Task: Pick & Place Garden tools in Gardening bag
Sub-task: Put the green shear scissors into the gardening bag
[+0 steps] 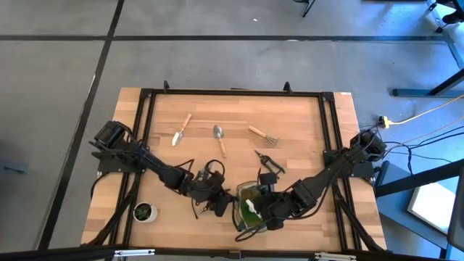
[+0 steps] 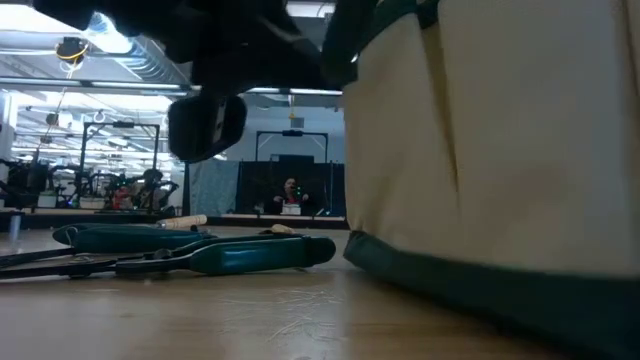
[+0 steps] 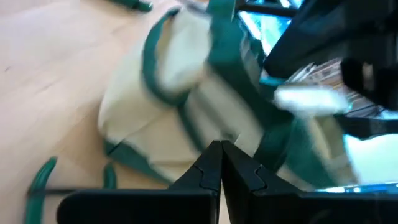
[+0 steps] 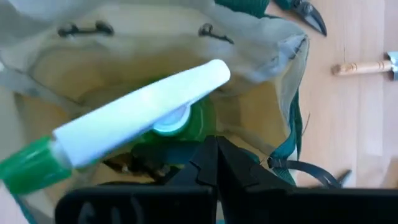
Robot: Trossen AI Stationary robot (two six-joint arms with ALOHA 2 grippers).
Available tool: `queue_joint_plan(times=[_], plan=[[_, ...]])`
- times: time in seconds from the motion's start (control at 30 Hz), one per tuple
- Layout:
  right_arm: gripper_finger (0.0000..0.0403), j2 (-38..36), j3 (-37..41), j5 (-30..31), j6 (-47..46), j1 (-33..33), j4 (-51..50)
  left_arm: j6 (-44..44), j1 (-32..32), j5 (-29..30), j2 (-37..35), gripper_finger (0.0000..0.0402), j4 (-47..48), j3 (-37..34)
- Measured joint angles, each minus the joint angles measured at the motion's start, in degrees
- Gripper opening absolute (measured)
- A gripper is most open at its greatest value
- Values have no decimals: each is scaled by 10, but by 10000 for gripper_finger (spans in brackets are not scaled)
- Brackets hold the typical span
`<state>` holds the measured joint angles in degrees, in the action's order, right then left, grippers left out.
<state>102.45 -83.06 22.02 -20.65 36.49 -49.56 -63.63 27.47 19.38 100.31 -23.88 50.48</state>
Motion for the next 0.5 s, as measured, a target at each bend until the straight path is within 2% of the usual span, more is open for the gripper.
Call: queue_joint_plan(times=[0.17, 0.5], plan=[[1, 0, -14, 2, -39, 0, -42, -7, 4, -1, 0, 2, 14, 0], [1, 0, -80, 13, -28, -6, -54, -4, 1, 0, 0, 1, 14, 0]])
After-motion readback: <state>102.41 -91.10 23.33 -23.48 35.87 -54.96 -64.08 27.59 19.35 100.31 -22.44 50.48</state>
